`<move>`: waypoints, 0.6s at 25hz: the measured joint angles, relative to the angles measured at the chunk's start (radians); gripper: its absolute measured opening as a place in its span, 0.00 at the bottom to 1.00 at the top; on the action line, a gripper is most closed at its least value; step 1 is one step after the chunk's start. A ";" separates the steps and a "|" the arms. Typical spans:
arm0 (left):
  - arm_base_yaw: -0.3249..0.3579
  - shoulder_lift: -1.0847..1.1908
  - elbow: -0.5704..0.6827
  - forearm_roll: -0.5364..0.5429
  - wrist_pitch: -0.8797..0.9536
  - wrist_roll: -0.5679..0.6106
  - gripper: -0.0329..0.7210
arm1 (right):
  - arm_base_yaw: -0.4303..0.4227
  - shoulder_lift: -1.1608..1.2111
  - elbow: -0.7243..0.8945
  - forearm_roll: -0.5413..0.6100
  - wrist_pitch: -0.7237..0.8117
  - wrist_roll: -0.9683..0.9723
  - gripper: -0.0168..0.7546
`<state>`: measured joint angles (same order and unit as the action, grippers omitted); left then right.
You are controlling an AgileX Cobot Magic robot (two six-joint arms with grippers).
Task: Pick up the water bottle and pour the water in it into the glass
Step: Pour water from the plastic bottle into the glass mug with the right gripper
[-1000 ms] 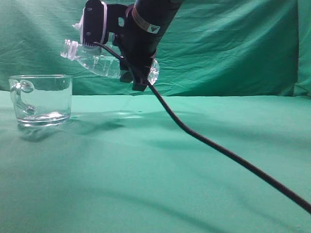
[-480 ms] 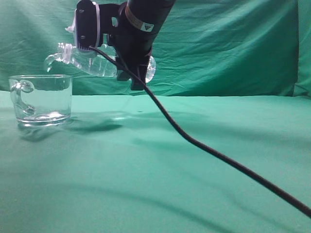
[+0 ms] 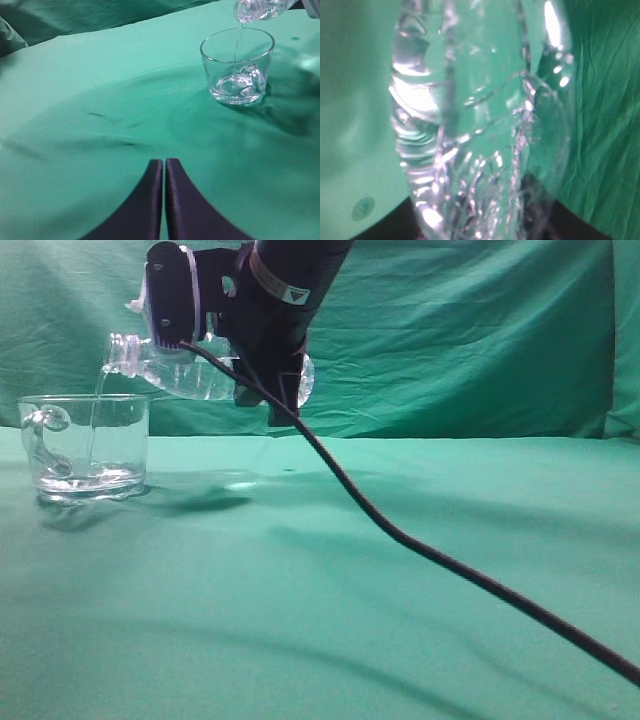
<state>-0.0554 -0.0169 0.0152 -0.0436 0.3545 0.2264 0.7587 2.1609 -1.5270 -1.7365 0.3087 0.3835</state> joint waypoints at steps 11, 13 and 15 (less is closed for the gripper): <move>0.000 0.000 0.000 0.000 0.000 0.000 0.04 | 0.000 0.000 0.000 0.000 0.004 -0.039 0.43; 0.000 0.000 0.000 0.000 0.000 0.000 0.04 | 0.000 0.000 0.000 0.000 0.006 -0.041 0.43; 0.000 0.000 0.000 0.000 0.000 0.000 0.04 | 0.000 0.000 0.000 0.000 0.008 -0.044 0.43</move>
<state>-0.0554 -0.0169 0.0152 -0.0436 0.3545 0.2264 0.7587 2.1609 -1.5270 -1.7365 0.3167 0.3399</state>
